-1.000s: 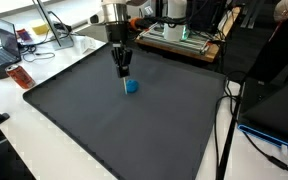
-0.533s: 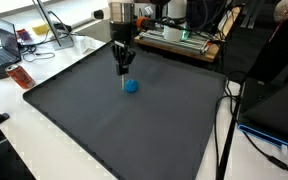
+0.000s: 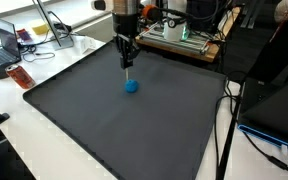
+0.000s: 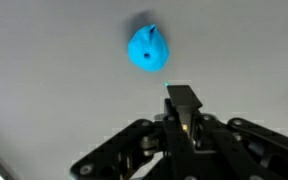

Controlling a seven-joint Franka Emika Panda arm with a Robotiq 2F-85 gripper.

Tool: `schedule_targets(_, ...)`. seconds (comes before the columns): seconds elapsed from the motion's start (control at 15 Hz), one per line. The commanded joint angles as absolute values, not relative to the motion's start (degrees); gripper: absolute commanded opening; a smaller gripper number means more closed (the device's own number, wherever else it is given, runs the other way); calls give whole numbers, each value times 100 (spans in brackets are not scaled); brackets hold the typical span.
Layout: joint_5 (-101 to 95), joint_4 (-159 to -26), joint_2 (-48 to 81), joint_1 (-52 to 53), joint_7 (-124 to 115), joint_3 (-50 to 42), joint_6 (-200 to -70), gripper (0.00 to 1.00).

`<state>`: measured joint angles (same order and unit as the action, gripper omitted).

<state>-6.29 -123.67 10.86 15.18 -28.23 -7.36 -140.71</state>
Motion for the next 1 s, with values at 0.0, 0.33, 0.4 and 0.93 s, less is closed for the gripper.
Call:
schedule_targets(0.0,-944,-11781,1253,1336,-3287,-431,-13220,3)
schedule_targets(0.33,-1371,-11095,1666,1344,-3928,-320,-12388,3)
schedule_targets(0.4,-1456,-10966,1769,1361,-4059,-321,-12244,3)
schedule_targets(0.93,-2248,-10108,2607,1539,-5221,-426,-11454,3)
